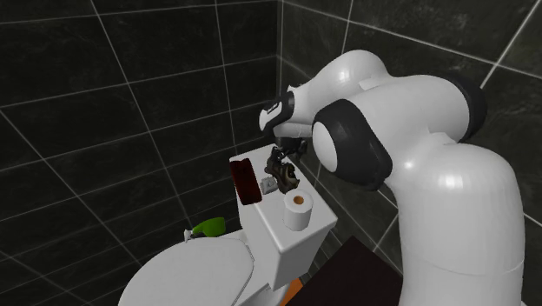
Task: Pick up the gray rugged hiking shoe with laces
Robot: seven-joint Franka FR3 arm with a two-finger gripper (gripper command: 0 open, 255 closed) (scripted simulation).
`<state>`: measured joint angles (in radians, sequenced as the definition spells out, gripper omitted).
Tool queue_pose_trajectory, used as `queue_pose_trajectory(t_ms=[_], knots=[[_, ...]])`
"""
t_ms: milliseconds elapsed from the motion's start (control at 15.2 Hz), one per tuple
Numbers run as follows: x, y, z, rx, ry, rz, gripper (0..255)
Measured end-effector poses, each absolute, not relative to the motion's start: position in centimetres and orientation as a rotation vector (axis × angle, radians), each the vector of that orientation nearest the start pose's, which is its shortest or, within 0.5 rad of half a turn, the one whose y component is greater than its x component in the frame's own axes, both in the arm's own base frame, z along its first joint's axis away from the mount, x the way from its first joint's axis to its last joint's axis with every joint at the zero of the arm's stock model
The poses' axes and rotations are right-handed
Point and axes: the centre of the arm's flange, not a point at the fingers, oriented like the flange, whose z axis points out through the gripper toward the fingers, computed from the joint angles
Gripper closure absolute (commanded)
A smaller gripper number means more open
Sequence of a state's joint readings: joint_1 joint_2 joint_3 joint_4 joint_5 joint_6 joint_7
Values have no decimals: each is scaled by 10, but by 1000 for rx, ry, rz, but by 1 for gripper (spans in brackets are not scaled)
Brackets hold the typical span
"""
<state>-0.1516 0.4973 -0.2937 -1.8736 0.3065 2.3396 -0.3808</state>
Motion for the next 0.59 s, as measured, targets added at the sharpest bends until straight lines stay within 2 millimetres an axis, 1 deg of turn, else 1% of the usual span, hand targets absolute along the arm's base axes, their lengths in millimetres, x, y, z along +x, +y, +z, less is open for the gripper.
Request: queue_pose_trajectory(t_ms=[198, 264, 330, 396, 594], knots=[[580, -260, 240, -3044, 375, -50, 0], [580, -260, 231, -3044, 376, -50, 0], [580, -260, 228, -3044, 376, -49, 0], [580, -260, 227, -3044, 376, -50, 255], [581, -260, 226, -3044, 375, -52, 255]])
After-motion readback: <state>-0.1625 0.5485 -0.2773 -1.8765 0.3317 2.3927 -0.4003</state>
